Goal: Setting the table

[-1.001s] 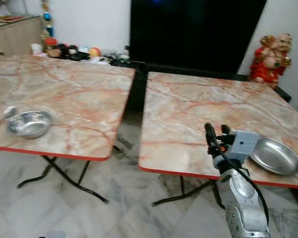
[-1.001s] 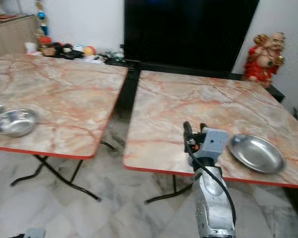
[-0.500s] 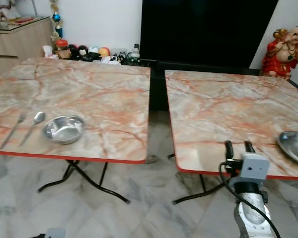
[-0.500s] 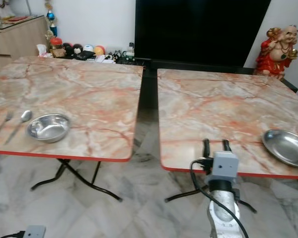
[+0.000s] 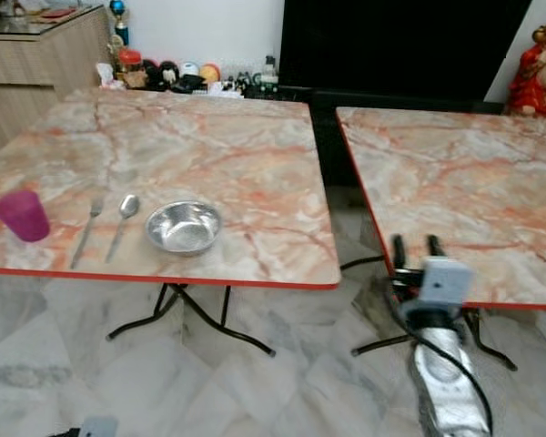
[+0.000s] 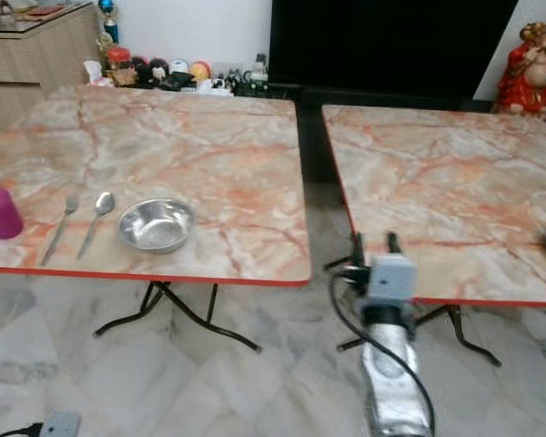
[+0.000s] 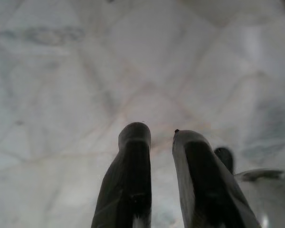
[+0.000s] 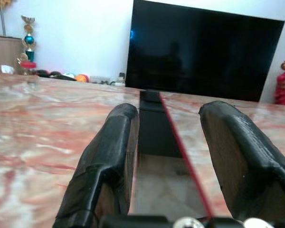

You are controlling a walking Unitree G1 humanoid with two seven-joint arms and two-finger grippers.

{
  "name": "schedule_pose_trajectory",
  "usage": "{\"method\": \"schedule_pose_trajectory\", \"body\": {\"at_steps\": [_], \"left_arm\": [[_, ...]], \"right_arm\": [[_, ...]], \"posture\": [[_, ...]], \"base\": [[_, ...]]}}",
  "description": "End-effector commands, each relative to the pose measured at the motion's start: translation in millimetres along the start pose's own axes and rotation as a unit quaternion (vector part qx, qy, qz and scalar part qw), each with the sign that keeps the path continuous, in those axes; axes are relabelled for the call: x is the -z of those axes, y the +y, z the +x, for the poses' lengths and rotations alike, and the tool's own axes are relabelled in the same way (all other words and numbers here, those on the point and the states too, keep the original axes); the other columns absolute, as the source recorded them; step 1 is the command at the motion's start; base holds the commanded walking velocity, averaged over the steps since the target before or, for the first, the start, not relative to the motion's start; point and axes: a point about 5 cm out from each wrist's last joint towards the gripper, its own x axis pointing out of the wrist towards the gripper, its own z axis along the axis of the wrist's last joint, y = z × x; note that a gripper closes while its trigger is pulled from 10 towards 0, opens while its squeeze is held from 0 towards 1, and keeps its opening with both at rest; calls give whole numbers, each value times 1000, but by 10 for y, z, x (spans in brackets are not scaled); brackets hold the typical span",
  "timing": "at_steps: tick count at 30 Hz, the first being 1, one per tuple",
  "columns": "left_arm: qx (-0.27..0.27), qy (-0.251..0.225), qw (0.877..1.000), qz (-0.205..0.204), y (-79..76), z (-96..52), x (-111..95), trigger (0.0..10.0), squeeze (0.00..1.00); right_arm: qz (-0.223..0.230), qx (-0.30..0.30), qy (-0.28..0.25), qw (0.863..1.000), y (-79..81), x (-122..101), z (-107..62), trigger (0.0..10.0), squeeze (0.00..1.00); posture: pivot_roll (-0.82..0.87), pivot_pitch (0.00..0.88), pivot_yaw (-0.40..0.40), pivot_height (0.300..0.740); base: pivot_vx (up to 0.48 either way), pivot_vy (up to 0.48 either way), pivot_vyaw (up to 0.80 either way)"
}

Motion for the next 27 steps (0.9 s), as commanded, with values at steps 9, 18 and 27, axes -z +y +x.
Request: {"method": "schedule_pose_trajectory", "body": {"at_steps": [9, 18, 27], "left_arm": [[-1, 11, 1000, -12, -24, -10, 53, 10000, 0], [-2, 9, 1000, -12, -29, -7, 43, 10000, 0], [10, 7, 1000, 11, -51, -8, 41, 10000, 0]], "right_arm": [[4, 13, 23, 1000, -66, 98, -37, 10000, 0], [4, 8, 23, 1000, -51, 104, -36, 10000, 0], [8, -1, 25, 1000, 5, 108, -25, 10000, 0]], "posture": [[49, 146, -23, 740], [50, 147, -24, 740], [55, 148, -26, 740]], "base": [[0, 480, 0], [0, 480, 0], [0, 145, 0]]}}
